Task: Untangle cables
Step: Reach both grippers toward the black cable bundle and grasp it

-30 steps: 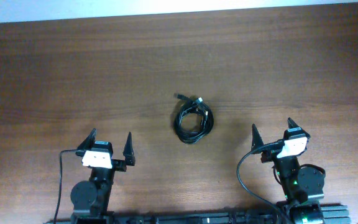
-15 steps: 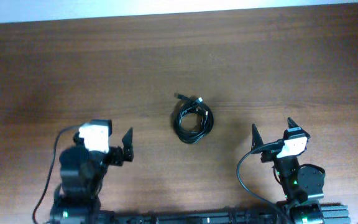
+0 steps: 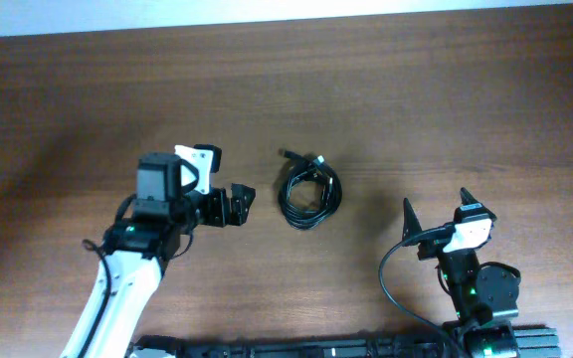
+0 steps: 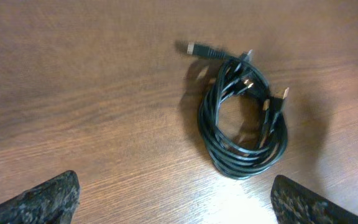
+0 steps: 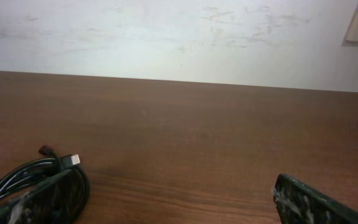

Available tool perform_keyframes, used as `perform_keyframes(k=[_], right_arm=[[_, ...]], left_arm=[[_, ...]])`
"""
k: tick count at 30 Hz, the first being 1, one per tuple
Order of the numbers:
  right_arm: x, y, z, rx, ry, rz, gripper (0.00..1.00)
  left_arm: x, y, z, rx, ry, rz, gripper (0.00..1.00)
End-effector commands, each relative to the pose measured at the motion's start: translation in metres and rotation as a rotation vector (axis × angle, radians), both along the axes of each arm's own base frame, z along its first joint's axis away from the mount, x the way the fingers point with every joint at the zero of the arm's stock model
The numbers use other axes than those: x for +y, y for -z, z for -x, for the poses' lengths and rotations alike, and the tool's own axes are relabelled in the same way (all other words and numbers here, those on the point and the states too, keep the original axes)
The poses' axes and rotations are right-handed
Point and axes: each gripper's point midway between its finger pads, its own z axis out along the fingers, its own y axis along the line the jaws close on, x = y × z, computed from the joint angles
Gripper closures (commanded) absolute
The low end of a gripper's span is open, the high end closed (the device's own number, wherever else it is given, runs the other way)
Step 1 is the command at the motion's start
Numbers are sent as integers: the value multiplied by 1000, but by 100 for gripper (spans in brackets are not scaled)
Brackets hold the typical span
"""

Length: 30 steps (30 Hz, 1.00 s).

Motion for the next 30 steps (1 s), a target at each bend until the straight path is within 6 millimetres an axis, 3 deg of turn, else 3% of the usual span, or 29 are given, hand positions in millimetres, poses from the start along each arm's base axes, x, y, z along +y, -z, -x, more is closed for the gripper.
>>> perform_keyframes(k=[1,4,7,10,14,16,20,21,24,26,28,30], right_arm=[[0,3,0,6,0,8,1],[0,3,0,6,0,8,1],[1,3,0,5,-5,7,0],[1,3,0,5,-4,7,0],[1,3,0,5,-5,7,0],[1,3,0,5,-5,7,0],[1,3,0,5,-5,7,0],[3,2,0,5,-13,5,0],[3,2,0,9,-12,-23,0],[2,2,0,9,-9,-23,0],[1,2,0,5,-1,-23,0],[1,3,4,56,0,-19,0]], left_arm=[[-20,37,-9,75,22,-158,1],[-54,67,-15,100,108,-188,0],[-74,64,-30,69,47,-102,8],[-71,64,-33,46,32,-131,9],[-71,74,-31,71,42,-143,33],[-80,99,-22,129,78,-167,36],[-99,100,-19,81,159,-177,35],[-98,101,-19,78,163,-189,39],[-94,114,-16,102,173,-221,70],[-93,115,-15,103,181,-228,100],[-96,102,-21,57,209,-233,100],[-101,62,-31,-19,201,-197,100]])
